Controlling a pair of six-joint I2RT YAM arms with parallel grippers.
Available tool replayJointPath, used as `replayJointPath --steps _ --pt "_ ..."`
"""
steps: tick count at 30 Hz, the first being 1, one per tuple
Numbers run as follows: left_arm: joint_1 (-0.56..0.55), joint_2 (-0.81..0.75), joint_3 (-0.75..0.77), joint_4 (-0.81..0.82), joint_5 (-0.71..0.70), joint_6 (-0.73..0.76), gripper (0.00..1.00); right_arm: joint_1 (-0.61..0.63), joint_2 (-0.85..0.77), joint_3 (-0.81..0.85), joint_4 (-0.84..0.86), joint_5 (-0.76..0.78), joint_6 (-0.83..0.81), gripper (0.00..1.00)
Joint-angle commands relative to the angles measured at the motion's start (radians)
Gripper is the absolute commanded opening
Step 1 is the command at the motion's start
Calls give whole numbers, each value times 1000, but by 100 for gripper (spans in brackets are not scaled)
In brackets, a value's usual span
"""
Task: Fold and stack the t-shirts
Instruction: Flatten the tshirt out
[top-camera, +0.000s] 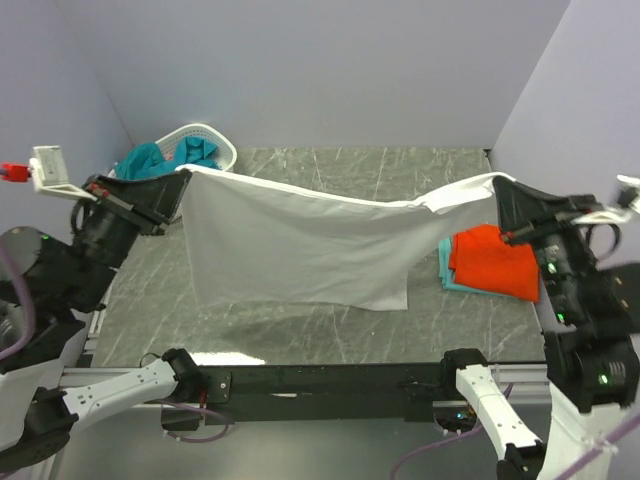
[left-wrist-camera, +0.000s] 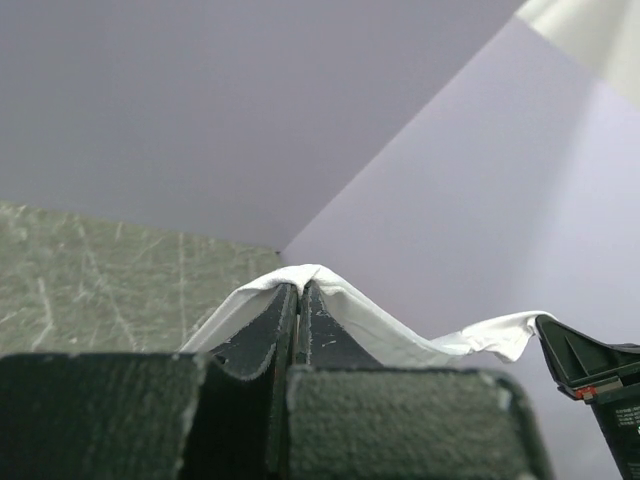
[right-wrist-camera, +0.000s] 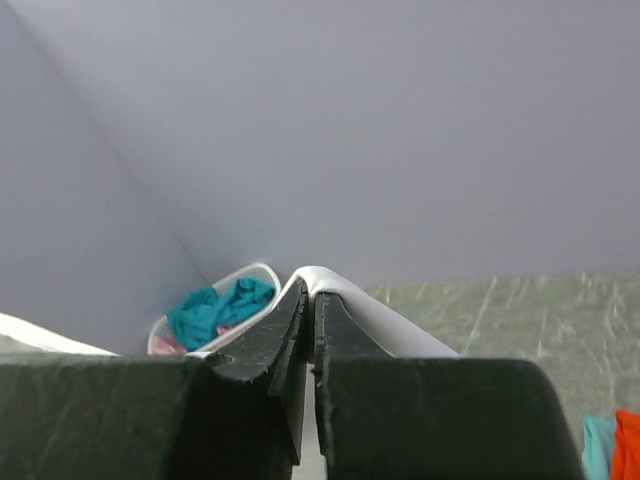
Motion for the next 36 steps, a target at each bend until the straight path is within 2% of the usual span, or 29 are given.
replayJointPath --steps 1,8,14,17,20,21,25,27,29,30,31,32,34,36 --pt "-4 -16 77 34 146 49 1 -1 -35 83 -22 -21 -20 0" --pt "-2 -62 94 54 299 32 1 0 -52 244 -82 -122 -20 0" --pt "-2 -62 111 26 234 24 1 -1 -41 324 -110 -124 -29 0" --pt "-1 -44 98 24 160 32 1 0 -23 304 -107 -116 -29 0" --pt "-2 -13 55 20 27 30 1 -1 2 235 -76 -90 -29 0" --pt "-2 11 40 14 -99 32 1 -3 11 212 -64 -84 -29 0" --pt "-1 77 -92 0 -416 -40 1 -3 94 61 13 -66 -28 0" --pt "6 110 -142 21 -461 -57 1 -1 129 4 69 -52 -26 0" --pt "96 169 -216 41 -411 -81 1 -1 183 -87 146 -30 -22 0" --pt "160 217 -266 57 -334 -85 1 -1 204 -111 174 -20 -18 0" --pt "312 240 -297 116 -247 -86 1 -3 256 -150 225 -21 -20 0" --pt "381 266 -334 157 -90 -85 1 -3 288 -164 247 -19 -18 0" --pt "503 364 -415 284 3 -68 1 -3 397 -185 287 -21 -20 0" --pt "538 486 -452 378 100 -42 1 -3 485 -179 323 3 -23 0"
